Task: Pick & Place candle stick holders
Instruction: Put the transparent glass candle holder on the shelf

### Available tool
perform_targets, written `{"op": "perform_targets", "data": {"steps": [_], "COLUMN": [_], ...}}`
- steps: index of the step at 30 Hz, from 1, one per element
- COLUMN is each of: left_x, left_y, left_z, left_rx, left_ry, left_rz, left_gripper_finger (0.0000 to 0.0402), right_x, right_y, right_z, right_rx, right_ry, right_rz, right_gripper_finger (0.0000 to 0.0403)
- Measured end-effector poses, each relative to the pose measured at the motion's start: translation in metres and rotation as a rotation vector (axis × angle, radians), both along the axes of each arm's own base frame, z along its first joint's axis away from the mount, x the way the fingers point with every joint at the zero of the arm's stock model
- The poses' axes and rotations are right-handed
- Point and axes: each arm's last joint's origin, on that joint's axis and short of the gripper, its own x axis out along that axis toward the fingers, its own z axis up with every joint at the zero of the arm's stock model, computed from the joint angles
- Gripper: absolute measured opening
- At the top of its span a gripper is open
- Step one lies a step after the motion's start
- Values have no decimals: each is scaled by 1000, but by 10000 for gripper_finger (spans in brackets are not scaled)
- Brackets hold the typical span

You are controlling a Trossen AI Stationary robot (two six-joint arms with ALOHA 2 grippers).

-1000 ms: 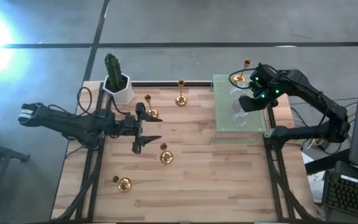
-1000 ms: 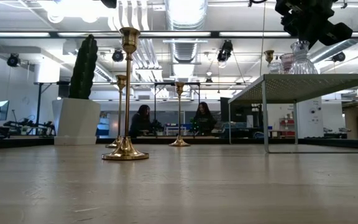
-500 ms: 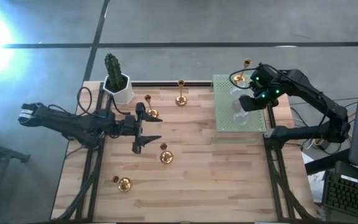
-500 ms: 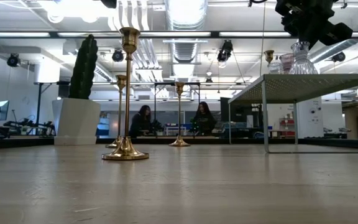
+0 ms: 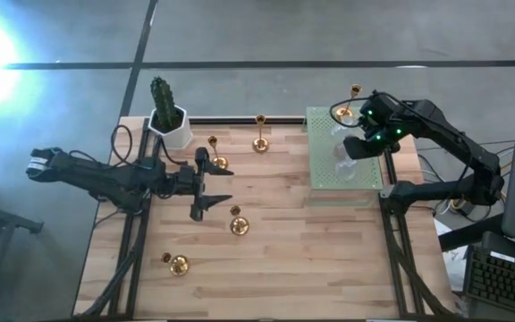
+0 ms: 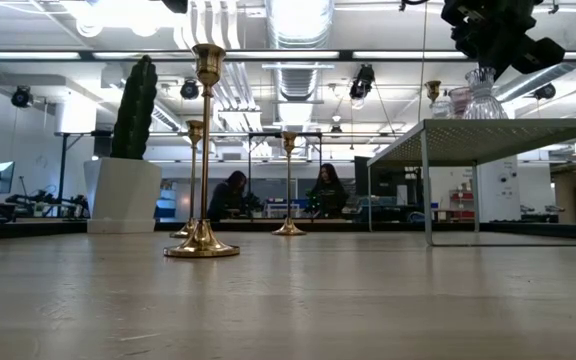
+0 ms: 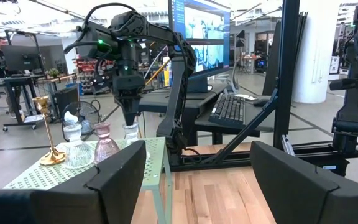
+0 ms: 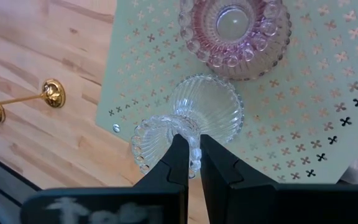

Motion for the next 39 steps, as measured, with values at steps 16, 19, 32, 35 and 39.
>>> {"op": "perform_targets", "data": {"steps": [16, 19, 32, 35, 39], "left_x": [0, 0, 0, 0, 0], "left_y": [0, 0, 0, 0, 0], "left_z": [0, 0, 0, 0, 0], "left_rx": [0, 0, 0, 0, 0], "left_ry": [0, 0, 0, 0, 0], "left_rz": [0, 0, 0, 0, 0], "left_gripper_finger": [291, 291, 291, 291, 291], "right_x": [0, 0, -2, -2, -2], "right_y": [-1, -1, -4, -4, -5], "right_z": [0, 0, 0, 0, 0], "right_rx": [-15, -16, -19, -20, -20], "right_ry": [8, 9, 9, 7, 7], "right_rz": [-13, -15, -49, -53, -53], "right_gripper_finger": [11, 11, 11, 11, 12]}}
